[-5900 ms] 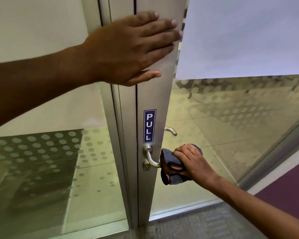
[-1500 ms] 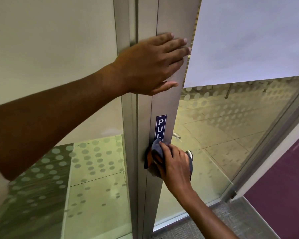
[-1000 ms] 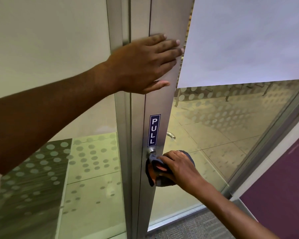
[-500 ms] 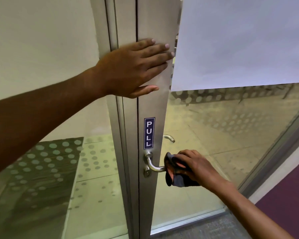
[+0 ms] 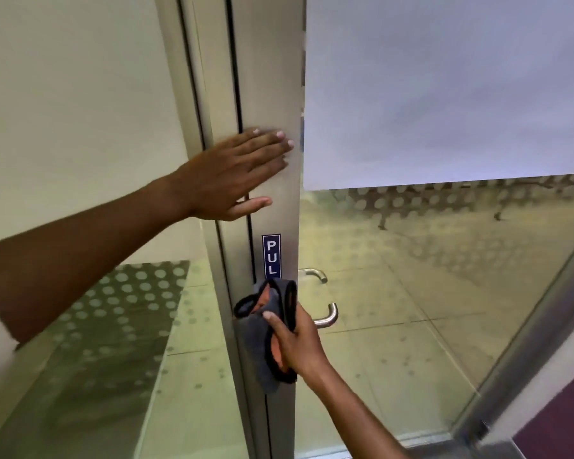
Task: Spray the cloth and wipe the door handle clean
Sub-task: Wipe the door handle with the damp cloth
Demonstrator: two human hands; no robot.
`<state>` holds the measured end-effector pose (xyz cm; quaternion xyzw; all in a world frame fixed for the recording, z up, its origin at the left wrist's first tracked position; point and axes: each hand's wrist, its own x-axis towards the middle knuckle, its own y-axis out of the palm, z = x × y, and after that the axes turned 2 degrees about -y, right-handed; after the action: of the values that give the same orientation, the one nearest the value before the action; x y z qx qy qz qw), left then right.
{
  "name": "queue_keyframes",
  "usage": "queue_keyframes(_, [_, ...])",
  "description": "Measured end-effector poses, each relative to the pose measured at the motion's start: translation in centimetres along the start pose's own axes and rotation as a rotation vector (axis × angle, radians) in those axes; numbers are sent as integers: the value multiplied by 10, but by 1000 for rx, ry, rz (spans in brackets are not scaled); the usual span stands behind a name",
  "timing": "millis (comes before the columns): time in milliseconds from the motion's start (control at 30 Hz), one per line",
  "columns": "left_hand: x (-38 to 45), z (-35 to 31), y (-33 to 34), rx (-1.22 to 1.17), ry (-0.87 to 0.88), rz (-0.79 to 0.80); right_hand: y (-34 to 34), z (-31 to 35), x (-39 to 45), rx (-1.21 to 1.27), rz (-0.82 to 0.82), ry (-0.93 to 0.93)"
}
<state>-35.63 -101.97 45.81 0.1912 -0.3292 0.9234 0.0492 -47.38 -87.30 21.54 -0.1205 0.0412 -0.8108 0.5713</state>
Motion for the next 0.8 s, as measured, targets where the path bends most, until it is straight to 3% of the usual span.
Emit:
queue_keyframes(233, [-47, -83, -5, -249, -220, 114, -53, 11, -17, 646, -165, 173])
queue_keyframes(400, [-75, -156, -12, -431, -391, 193, -88, 19, -31, 960, -168, 286])
queue_keyframes(800, [-146, -306, -54, -767, -797, 264, -90, -10, -99, 1050, 6, 432])
